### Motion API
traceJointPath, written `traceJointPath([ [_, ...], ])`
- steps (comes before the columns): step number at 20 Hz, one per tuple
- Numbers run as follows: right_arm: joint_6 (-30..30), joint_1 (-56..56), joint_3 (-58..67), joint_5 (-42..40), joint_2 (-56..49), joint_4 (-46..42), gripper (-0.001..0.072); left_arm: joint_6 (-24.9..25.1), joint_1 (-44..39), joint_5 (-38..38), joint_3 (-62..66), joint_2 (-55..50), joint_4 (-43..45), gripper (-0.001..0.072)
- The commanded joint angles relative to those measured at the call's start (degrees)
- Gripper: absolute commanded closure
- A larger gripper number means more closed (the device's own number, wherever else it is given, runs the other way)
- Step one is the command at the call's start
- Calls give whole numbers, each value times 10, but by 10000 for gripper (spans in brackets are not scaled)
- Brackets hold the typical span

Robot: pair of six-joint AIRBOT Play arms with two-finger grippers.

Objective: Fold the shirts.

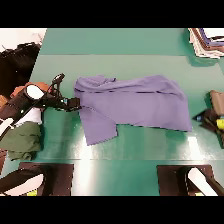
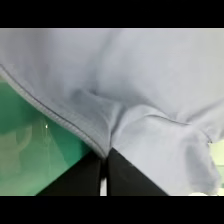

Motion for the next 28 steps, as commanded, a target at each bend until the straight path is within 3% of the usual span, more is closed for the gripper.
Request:
traceJointPath([
  [1,-5,-108,-103,-8,-5,7,216,5,0,0,13,0,0,684],
  [2,-17,-119,-120,-19,-14,18,268,5,0,0,13,0,0,683],
  [7,-45,-121,-141,-103,-59,132,276,5,0,3,13,0,0,683],
  [11,-45,-70,-113,-133,-101,136,310,5,0,4,13,0,0,684],
  [12,-45,-49,-104,-139,-110,136,468,5,0,4,13,0,0,683],
  [14,-45,-8,-86,-145,-126,135,570,5,0,3,13,1,0,685],
  [15,-46,10,-77,-143,-129,134,688,4,0,3,13,3,0,685],
  [21,-46,78,78,-103,-24,136,698,-31,7,-49,102,155,109,685],
  [28,-45,102,467,-110,89,124,698,-31,7,-91,473,290,168,685],
])
